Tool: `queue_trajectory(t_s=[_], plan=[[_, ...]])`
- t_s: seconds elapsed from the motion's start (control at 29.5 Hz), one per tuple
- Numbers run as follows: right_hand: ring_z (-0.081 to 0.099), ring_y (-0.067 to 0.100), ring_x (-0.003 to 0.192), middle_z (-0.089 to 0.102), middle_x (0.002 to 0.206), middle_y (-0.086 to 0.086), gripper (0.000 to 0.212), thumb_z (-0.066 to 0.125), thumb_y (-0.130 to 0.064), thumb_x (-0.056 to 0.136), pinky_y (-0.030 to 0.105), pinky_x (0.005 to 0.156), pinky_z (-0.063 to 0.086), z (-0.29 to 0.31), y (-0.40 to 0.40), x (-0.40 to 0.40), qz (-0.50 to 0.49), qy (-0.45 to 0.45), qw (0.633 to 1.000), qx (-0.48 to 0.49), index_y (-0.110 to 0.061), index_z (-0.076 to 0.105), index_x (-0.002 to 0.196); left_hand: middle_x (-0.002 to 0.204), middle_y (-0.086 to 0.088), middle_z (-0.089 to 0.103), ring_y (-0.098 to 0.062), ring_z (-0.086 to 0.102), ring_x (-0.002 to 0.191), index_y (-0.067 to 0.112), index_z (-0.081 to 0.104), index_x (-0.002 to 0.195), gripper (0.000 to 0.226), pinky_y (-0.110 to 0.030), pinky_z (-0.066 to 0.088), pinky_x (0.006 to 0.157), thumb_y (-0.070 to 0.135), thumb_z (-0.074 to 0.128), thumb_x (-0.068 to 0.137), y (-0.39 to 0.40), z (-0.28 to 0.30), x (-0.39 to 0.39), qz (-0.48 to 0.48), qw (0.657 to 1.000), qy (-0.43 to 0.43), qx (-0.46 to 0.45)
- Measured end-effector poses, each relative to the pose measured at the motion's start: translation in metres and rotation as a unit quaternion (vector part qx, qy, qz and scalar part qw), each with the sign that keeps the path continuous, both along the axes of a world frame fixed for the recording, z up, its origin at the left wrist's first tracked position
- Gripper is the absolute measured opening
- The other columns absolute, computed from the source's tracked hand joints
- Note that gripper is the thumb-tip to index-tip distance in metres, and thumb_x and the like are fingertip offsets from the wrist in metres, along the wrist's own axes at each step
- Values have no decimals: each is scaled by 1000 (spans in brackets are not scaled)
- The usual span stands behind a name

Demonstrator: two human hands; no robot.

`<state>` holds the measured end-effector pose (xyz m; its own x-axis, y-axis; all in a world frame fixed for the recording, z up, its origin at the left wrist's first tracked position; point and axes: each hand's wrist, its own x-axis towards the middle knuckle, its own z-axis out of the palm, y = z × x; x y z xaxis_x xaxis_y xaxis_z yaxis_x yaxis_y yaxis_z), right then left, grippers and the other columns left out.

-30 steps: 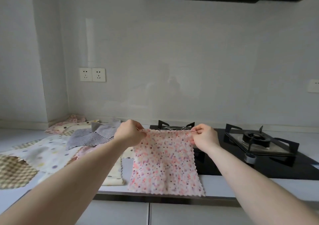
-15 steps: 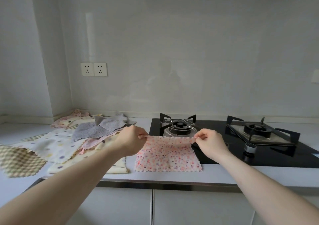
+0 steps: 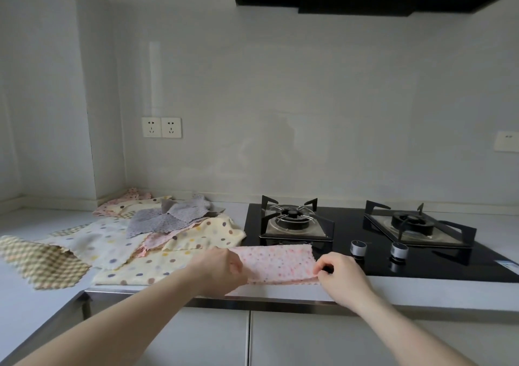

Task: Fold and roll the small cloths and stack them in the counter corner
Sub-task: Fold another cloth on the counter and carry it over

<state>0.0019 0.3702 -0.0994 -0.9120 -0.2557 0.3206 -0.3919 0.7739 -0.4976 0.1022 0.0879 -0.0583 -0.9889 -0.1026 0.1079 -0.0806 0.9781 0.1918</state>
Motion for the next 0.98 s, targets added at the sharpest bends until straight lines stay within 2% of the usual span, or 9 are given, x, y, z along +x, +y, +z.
queue_trajectory(t_s=[0.14,0.2,0.27,0.37,0.47,0.68,0.74,0.81,0.98], plan=[[62,9,72,68,80,-15,21,54,-24,89,33,62,51,0,-7,-11,-31,13,998,-52,-28,67,74,111,9,74,-15,65,99,35,75,103,41,-30,54,85,57,47,81,-14,8,-12,31,995,73,55],[64,9,82,69,86,-17,14,58,-30,92,35,71,55,-3,-14,-19,-35,24,994,-98,-31,67,81,113,9,72,-14,64,100,36,71,103,37,-31,54,85,55,46,84,-23,4,-23,49,992,93,64],[63,10,101,69,107,-18,11,61,-40,95,33,86,53,-9,-24,-24,-49,21,992,-113,-35,67,102,130,8,63,-17,58,116,36,65,119,40,-36,47,98,54,43,91,-30,-9,-34,57,994,83,37],[53,18,127,62,136,-11,46,49,-58,98,35,103,38,-19,-35,-36,-97,10,995,-27,-31,58,134,148,5,49,-21,43,135,33,50,140,49,-43,31,112,53,39,97,-36,-33,-50,76,994,76,16],[43,20,139,51,150,-8,57,40,-63,98,38,113,30,-19,-35,-40,-117,-7,992,43,-30,53,142,149,3,47,-22,39,138,32,45,144,56,-43,26,113,57,42,95,-39,-50,-59,99,990,88,49],[46,21,134,55,144,-9,45,47,-57,97,40,112,32,-18,-34,-41,-112,-20,993,39,-35,57,134,140,3,53,-22,44,130,33,52,134,53,-44,30,108,62,39,91,-42,-60,-65,87,991,87,47],[58,21,114,67,119,-11,28,56,-44,94,38,101,42,-17,-34,-36,-102,-22,994,-11,-33,64,118,137,2,54,-23,45,127,31,54,128,51,-44,31,107,61,39,90,-45,-63,-62,83,991,88,50],[63,20,97,68,95,-14,11,63,-32,92,38,91,50,-15,-28,-32,-89,-34,990,-100,-30,64,103,134,2,56,-23,46,125,30,54,125,48,-44,32,106,59,40,89,-43,-62,-63,78,991,98,56],[65,9,90,72,100,-7,14,70,-18,91,42,79,59,8,-30,-26,-58,-48,968,-239,-28,61,93,134,0,58,-23,47,124,30,53,123,42,-44,32,108,52,39,91,-44,-61,-59,66,987,106,99]])
